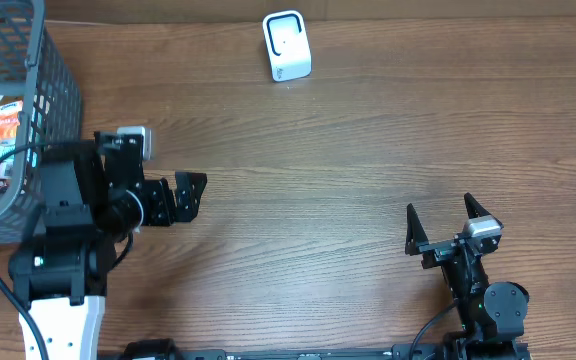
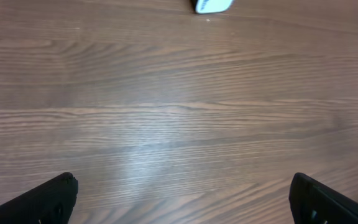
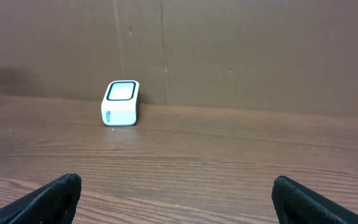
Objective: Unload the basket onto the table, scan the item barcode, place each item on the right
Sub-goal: 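Move the left gripper over the grey basket and reach into it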
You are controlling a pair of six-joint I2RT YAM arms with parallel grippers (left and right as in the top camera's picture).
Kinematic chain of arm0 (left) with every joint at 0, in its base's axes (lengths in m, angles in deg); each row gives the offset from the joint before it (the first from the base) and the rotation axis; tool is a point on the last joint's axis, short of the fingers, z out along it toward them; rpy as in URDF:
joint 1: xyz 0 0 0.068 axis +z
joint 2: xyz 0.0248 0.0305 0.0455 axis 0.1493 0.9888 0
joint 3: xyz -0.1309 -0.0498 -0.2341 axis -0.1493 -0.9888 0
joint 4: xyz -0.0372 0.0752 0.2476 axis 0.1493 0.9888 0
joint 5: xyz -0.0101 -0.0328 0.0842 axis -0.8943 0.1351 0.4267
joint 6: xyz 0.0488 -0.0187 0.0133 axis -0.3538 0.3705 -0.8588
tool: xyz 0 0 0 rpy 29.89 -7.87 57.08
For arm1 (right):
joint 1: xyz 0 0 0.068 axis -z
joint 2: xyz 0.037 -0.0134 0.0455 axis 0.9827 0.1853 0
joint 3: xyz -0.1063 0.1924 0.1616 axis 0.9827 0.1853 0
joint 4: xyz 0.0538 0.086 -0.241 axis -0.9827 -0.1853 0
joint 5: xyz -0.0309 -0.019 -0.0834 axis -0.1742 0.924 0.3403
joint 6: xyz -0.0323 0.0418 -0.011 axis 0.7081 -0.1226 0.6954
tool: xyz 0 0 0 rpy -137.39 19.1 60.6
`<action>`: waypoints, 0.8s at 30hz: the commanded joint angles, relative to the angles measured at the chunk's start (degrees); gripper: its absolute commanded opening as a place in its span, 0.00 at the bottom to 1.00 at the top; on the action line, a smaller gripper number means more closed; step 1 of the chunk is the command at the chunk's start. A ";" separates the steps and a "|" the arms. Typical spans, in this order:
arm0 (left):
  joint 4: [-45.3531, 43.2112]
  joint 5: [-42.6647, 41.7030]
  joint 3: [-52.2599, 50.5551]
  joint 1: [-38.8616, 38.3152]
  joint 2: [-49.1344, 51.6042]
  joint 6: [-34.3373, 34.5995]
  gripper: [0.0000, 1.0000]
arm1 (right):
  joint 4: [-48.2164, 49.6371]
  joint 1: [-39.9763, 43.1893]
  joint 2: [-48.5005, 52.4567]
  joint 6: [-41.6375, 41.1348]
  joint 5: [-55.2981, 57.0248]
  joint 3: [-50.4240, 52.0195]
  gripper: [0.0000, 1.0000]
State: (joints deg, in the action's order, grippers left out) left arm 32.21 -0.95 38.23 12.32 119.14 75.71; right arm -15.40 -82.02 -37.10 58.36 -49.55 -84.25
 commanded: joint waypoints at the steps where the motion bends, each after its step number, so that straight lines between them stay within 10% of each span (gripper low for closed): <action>1: -0.31 -4.20 4.28 -0.42 2.19 -2.21 1.00 | 0.17 0.15 -0.42 0.09 0.28 0.61 1.00; 24: 13.94 4.87 25.00 0.13 21.00 -0.22 1.00 | 0.17 0.15 -0.42 0.09 0.28 0.61 1.00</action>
State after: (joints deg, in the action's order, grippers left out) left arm 45.72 1.82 60.54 12.32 138.39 74.90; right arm -15.38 -82.02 -37.12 58.36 -49.55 -84.25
